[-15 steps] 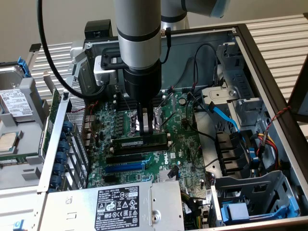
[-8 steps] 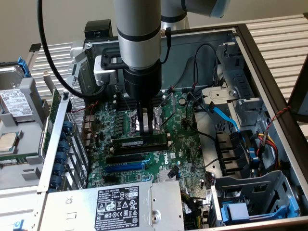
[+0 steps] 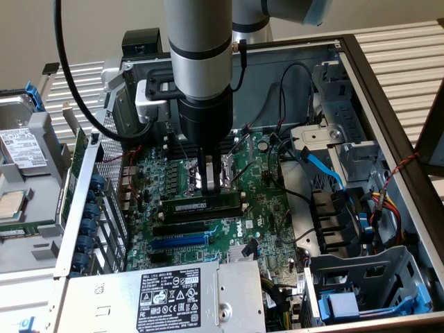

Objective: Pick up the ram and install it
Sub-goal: 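Insert the ram into the slot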

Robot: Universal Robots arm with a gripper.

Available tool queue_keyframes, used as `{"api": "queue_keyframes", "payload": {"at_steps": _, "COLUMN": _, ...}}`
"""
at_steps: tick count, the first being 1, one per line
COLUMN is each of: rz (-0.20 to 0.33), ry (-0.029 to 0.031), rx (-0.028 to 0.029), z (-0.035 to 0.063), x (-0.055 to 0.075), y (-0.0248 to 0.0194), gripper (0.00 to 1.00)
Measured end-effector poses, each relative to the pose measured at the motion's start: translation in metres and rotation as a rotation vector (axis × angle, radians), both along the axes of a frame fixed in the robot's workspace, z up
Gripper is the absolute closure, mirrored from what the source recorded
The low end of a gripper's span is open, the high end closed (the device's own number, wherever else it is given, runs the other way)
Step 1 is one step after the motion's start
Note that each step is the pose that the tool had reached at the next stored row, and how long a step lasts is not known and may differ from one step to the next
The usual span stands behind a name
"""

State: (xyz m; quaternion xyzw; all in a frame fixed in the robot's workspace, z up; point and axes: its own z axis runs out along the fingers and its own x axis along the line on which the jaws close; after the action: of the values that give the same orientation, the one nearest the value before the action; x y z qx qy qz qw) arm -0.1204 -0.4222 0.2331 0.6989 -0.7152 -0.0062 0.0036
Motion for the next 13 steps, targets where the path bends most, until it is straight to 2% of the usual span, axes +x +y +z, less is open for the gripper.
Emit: {"api": "queue_keyframes", "payload": {"at_steps": 13, "rz": -0.003, "ry": 0.0009, "rx": 0.0043, "z": -0.0001, "x": 0.0005, "y": 0.0000, "gripper": 0.87}}
